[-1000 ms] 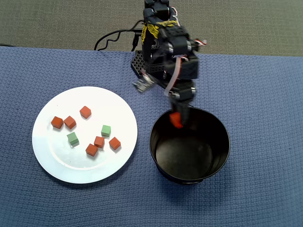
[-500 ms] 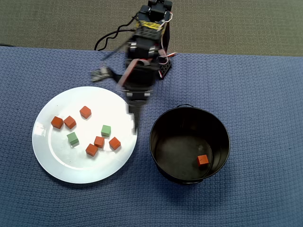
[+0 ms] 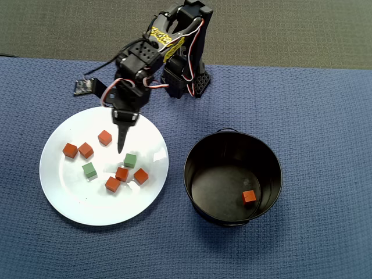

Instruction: Pick up the red cubes from the white plate and place them in the black recipient

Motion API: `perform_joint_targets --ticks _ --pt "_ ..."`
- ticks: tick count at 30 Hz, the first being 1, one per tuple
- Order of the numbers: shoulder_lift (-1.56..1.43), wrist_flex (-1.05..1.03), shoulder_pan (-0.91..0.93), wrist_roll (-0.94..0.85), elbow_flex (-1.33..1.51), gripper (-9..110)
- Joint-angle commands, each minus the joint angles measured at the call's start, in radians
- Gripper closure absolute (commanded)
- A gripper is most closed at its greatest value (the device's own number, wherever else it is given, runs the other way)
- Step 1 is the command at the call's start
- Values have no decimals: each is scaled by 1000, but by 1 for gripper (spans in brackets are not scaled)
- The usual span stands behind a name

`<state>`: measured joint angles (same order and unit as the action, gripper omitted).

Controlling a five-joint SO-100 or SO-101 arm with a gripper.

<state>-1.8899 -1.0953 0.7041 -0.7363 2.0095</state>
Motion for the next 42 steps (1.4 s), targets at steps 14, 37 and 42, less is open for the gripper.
perform_joint_targets --ticks 14,37,42 --pt "133 94 144 276 -31 71" --pt "431 -28 118 488 -310 72" --pt "457 -14 124 474 -308 74"
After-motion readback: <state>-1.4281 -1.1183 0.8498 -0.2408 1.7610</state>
